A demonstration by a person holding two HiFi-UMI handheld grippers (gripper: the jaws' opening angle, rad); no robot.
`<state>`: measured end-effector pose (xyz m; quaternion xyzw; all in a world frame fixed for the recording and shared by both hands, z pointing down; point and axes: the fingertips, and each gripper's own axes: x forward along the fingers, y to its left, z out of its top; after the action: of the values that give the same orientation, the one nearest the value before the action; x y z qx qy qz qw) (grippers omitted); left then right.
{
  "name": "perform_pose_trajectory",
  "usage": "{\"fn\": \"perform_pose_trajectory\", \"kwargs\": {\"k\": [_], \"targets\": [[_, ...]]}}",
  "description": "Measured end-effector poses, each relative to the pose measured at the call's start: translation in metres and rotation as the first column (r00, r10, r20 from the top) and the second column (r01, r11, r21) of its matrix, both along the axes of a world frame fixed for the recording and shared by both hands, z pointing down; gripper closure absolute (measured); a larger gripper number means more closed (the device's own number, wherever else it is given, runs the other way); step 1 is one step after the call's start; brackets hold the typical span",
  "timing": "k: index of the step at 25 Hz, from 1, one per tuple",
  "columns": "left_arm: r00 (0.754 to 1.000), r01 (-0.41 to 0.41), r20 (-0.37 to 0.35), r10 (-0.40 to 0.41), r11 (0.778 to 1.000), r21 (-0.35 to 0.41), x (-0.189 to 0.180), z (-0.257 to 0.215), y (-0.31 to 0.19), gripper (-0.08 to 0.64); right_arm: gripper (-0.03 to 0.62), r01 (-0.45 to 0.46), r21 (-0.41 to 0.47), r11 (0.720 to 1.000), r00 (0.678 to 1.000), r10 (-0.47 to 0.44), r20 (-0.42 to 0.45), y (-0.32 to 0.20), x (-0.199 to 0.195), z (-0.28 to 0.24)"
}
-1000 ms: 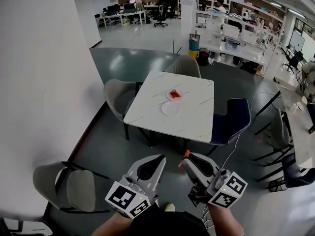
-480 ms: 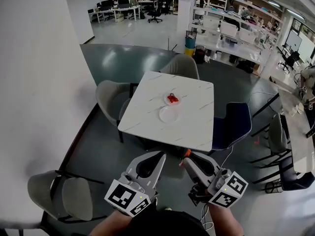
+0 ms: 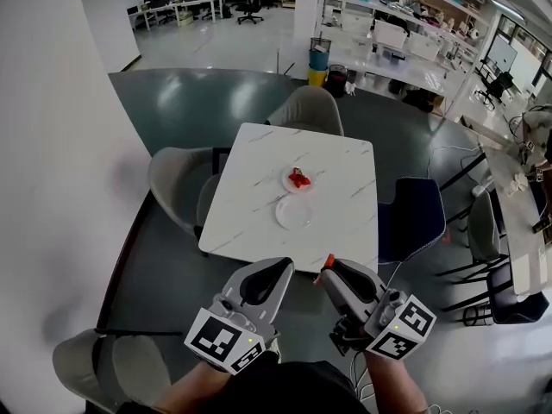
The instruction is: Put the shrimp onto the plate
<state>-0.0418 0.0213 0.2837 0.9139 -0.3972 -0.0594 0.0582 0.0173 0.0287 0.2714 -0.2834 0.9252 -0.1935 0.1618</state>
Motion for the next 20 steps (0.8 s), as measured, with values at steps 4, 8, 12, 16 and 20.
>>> {"fn": "perform_pose_trajectory", "kwargs": {"k": [4,8,12,16,20], "targets": [[0.999,-0.039,-0.010,0.039,0.999,-0.005,-0.008,0.008,-0.036,0.552,0.532,-0.041,-0.014,0.999,0.999,0.040,-0.006,-0.033,-0.008,0.008],[0.998,-0.065,-0.018,0.064,0.998,-0.012,-0.011,0.021,-0.066,0.552,0.532,-0.067,-0.032,0.997,0.998,0.066,-0.017,-0.062,-0.011,0.022],[0.997,-0.063,-0.051,0.062,0.998,-0.028,-0.012,0.033,-0.098,0.552,0.532,-0.069,-0.051,0.996,0.997,0.068,-0.026,-0.095,-0.012,0.035],[0.998,-0.021,-0.055,0.020,1.000,-0.023,-0.016,0.044,-0.135,0.552,0.532,-0.041,-0.063,0.997,0.999,0.038,-0.037,-0.134,-0.015,0.053],[0.999,0.025,-0.048,-0.026,1.000,-0.011,-0.015,0.054,-0.176,0.552,0.532,0.011,-0.074,0.997,0.999,-0.014,-0.038,-0.179,-0.016,0.061]]}}
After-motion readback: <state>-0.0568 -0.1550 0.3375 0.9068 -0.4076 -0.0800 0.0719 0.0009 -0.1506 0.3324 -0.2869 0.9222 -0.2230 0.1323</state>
